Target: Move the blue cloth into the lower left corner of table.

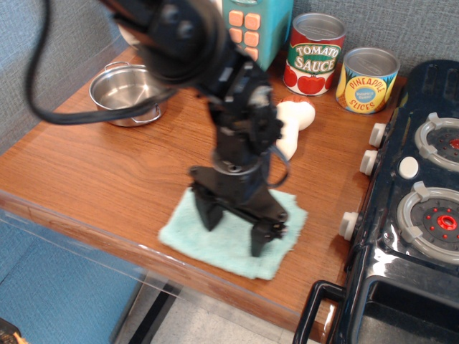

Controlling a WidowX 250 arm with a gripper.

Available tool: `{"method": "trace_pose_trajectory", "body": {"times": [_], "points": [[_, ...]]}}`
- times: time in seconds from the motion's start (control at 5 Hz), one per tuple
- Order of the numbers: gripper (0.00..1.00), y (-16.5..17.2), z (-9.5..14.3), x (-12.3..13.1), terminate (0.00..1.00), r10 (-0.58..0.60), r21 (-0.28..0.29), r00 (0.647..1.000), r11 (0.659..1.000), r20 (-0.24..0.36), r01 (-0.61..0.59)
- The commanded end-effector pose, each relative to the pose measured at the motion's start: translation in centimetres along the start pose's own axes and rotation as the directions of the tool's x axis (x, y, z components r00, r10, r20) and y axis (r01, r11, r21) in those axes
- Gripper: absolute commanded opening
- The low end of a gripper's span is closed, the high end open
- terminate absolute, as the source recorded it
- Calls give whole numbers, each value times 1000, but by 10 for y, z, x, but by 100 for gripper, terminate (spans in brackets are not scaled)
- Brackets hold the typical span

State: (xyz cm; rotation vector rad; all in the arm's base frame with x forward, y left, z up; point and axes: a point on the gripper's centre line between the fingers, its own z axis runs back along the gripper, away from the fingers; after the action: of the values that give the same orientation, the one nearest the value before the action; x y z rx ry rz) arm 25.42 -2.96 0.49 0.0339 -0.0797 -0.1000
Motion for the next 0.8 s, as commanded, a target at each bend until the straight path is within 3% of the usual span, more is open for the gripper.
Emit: {"method": "trace_pose_trajectory", "body": {"times": [0.0, 0.4, 0.6], "points": [[100, 67, -8, -29, 0, -25, 23, 999, 999, 30, 24], [100, 122, -20, -31, 0, -137, 31, 989, 990, 58, 135], [100, 144, -15, -36, 0, -161, 36, 987, 986, 16, 161]]}}
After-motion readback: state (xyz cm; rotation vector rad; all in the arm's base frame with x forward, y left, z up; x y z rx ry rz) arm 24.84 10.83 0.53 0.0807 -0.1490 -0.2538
